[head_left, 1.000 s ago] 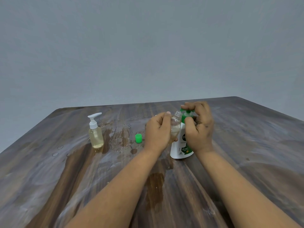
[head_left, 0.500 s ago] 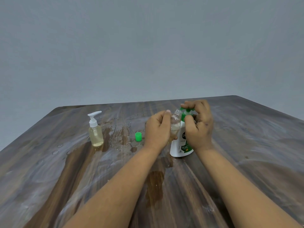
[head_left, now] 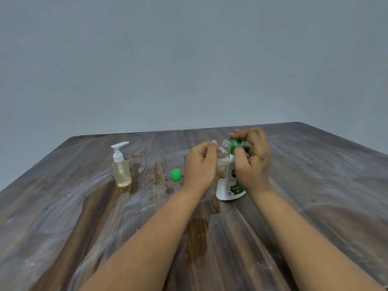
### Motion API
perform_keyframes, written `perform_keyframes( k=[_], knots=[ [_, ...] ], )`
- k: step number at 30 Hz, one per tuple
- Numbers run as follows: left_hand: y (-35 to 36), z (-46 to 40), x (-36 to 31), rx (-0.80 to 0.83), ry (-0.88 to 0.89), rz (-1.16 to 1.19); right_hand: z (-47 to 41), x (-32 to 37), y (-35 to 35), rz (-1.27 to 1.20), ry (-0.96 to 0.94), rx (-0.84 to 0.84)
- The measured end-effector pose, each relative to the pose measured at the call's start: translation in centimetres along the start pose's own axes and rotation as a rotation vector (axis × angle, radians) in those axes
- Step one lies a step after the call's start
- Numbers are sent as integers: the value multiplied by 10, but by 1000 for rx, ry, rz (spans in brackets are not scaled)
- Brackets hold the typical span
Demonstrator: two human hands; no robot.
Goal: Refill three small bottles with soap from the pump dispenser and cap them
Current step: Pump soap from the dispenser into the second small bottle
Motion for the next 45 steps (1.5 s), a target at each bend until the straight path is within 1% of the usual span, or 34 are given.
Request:
perform_keyframes(
  k=[18,26,32,40,45],
  knots=[
    [0,-1,2,2,5,-5,1,3,0,-8,-29,8],
    [1,-1,1,2,14,-22,0,-2,0,-5,4,2],
    [0,-1,1,3,18,-31,1,2,0,-19,-33,9],
    [1,-2,2,3,5,-20,-1,-4,1,-3,8,8],
    [1,-1,4,-7,-1,-9,1,1,0,-8,-21,17]
  ],
)
Point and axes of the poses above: each hand's wrist, its own z-axis away from the middle knuckle, its own y-axis out of the palm, x = y × z, the point moved 9 cm from there along -z, towards the middle knuckle, and after that the axes turned 3 degrees about x, right-handed, at the moved point
